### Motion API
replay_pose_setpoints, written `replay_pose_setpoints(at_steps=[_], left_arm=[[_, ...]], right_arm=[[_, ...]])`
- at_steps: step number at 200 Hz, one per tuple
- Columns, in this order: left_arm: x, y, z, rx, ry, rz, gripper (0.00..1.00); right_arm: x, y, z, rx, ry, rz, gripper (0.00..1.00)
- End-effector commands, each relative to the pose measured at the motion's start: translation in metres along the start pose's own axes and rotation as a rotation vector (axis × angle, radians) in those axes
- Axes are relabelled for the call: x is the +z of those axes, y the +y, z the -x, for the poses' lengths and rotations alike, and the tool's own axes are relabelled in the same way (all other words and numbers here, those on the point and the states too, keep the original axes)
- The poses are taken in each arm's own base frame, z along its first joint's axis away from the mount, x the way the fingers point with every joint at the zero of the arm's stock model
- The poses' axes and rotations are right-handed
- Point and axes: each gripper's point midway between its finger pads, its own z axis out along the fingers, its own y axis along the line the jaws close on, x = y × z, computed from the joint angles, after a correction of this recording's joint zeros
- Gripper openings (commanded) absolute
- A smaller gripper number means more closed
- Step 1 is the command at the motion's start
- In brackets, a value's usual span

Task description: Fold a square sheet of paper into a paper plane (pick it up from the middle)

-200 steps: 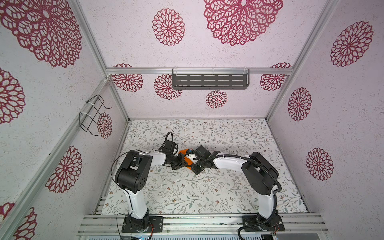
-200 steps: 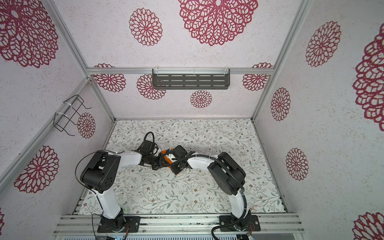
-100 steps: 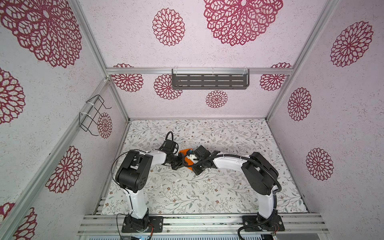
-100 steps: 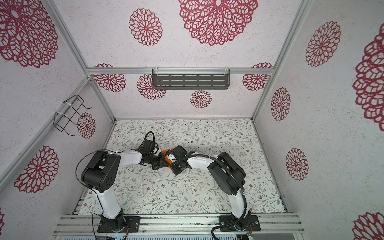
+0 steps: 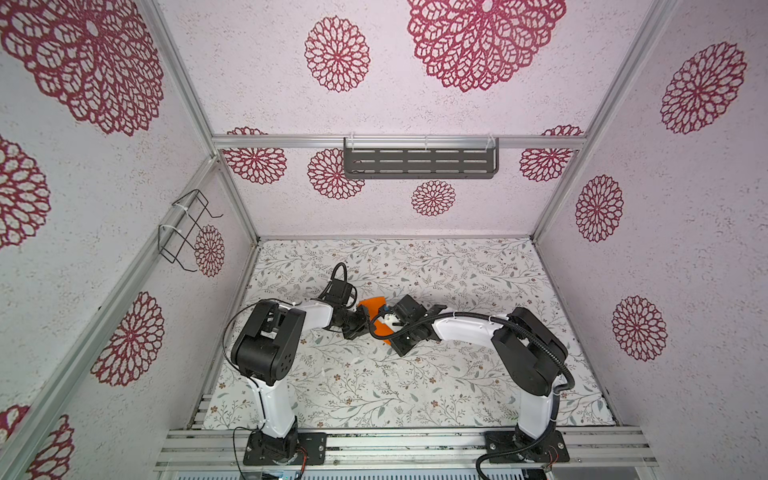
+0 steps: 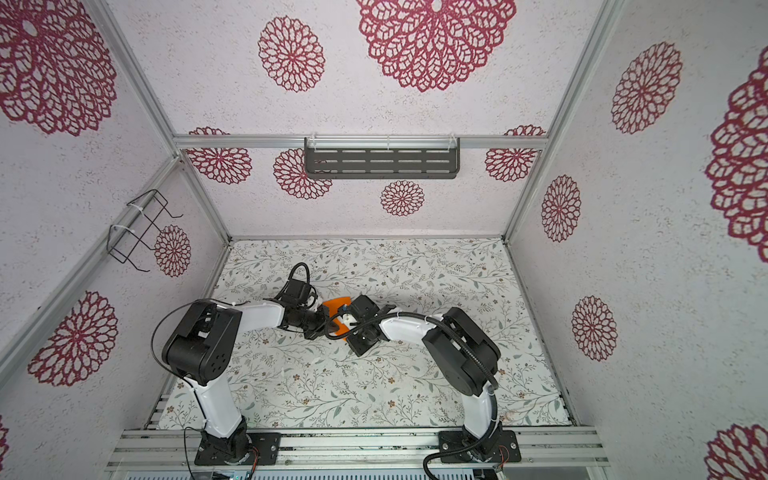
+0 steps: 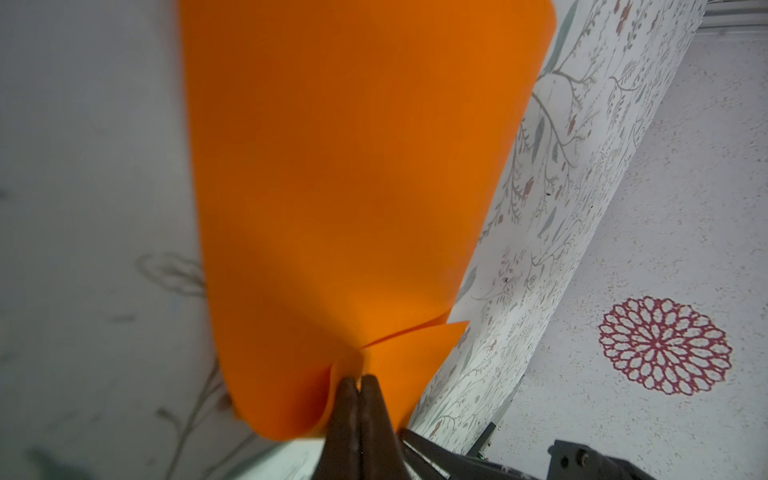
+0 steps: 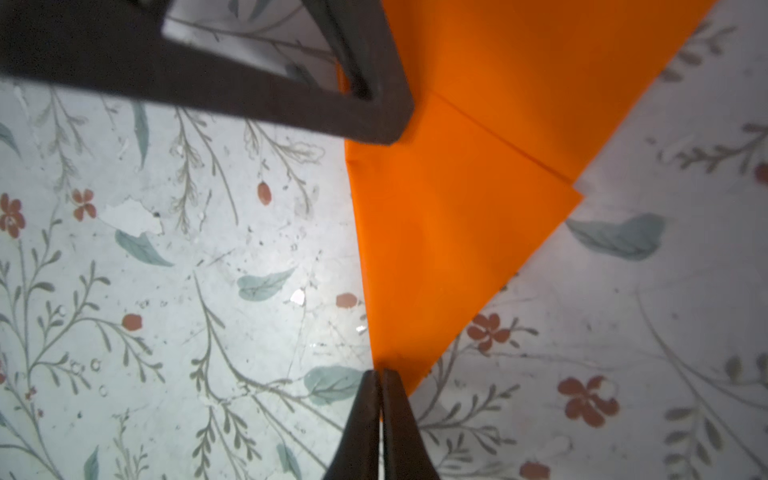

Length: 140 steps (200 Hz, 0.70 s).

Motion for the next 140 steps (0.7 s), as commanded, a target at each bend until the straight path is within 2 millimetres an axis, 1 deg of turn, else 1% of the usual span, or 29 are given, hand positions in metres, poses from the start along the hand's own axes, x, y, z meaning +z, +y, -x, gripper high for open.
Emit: replay_pose_setpoints(at_steps=[1, 10, 22, 39, 50, 63, 89, 112, 140], left_arm=[[0.013, 0.056, -0.015, -0.077, 0.033, 0.196, 0.04], [0.013, 0.056, -0.015, -0.076, 0.034, 0.195, 0.04], [0.013, 0.054, -0.015, -0.075, 0.035, 0.191, 0.04], [0.013, 0.052, -0.014, -0.071, 0.036, 0.182, 0.04], [0.012, 0.05, -0.014, -0.067, 0.036, 0.175, 0.04], [0.012, 0.047, -0.013, -0.062, 0.038, 0.167, 0.04], [0.012, 0.043, -0.012, -0.054, 0.037, 0.15, 0.04], [0.012, 0.036, -0.012, -0.045, 0.041, 0.124, 0.05], [0.01, 0.027, -0.009, -0.025, 0.038, 0.09, 0.06]], right_arm=[[-0.005, -0.005, -0.048, 0.026, 0.153, -0.014, 0.09], [-0.008, -0.005, -0.047, 0.027, 0.146, -0.017, 0.09], [-0.016, -0.008, -0.04, 0.026, 0.113, -0.03, 0.09], [-0.034, -0.004, -0.012, 0.023, 0.0, -0.025, 0.09], [-0.046, 0.003, 0.007, 0.023, -0.075, 0.004, 0.1], [-0.052, 0.009, 0.024, 0.027, -0.134, 0.036, 0.11], [-0.044, 0.012, 0.041, 0.034, -0.173, 0.062, 0.13], [-0.032, 0.007, 0.053, 0.045, -0.174, 0.056, 0.13], [-0.018, -0.005, 0.056, 0.074, -0.154, 0.029, 0.13]])
